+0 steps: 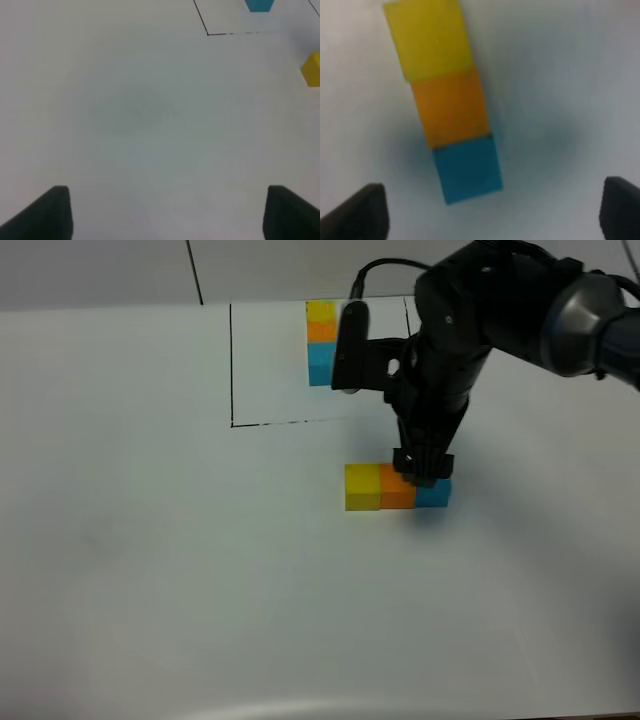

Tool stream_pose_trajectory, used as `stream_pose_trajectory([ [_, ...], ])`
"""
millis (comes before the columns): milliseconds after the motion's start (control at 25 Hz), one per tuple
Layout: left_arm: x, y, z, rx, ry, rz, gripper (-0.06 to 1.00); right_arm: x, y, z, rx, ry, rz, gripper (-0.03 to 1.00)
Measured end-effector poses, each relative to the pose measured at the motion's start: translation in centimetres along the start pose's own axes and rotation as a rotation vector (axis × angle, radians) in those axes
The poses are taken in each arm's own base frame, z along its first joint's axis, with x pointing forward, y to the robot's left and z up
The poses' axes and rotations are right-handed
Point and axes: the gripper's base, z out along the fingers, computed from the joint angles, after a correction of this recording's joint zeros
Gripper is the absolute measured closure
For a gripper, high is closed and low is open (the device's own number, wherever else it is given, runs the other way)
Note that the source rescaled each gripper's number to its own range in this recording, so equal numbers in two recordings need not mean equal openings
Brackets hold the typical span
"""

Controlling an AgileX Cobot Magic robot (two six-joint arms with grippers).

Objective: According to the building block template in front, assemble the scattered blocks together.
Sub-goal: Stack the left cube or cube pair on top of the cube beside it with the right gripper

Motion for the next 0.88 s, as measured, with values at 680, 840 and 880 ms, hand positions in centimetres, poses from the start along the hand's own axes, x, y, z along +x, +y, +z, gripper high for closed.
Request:
stream_pose_trajectory([
  [680, 0.0, 0.0, 0.0, 0.002, 0.0, 0.001, 0.28, -0.9, 0.5, 8.0, -0.158, 0.034, -0.049, 0.61],
  [840, 0.0, 0.0, 0.0, 0.002, 0.0, 0.001, 0.28, -0.8, 0.4, 8.3, -0.15, 0.032, -0.05, 0.95],
  [880, 0.0, 0.0, 0.0, 0.002, 0.0, 0.001, 0.28, -0.9, 0.4, 8.3, -0.149, 0.031, -0.051, 0.95],
])
